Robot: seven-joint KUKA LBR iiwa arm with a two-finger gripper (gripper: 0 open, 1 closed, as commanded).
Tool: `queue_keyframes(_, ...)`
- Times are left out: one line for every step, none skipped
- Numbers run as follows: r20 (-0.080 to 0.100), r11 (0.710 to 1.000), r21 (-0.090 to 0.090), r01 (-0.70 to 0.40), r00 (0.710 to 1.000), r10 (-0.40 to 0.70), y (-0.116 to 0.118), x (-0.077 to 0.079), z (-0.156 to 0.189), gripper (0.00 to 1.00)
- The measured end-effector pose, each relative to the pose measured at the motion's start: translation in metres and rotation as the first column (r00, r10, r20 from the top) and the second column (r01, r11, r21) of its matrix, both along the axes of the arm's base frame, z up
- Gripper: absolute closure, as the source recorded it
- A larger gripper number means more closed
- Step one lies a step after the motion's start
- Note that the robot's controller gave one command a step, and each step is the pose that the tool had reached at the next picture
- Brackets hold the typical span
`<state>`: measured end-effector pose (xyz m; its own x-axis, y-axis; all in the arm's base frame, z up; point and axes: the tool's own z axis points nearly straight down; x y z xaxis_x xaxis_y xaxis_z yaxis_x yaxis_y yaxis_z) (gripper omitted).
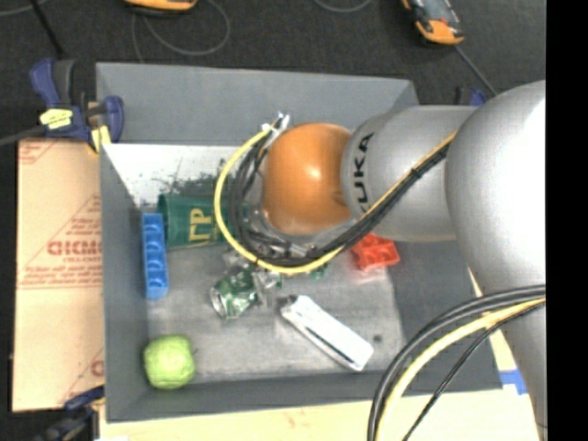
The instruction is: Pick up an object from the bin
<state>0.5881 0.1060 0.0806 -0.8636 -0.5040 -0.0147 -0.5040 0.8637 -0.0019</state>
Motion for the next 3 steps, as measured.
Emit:
queue_keyframes(0.000,1.000,0.000,0.001,1.000,-0.001,0.000,0.000,0.000,1.00)
queue_keyframes(-0.011,1.000,-0.004,0.012,1.000,-0.012,-0.011,-0.007,0.105,1.00)
queue_keyframes(-0.011,1.000,-0.004,0.013,1.000,-0.013,-0.010,-0.007,0.105,1.00)
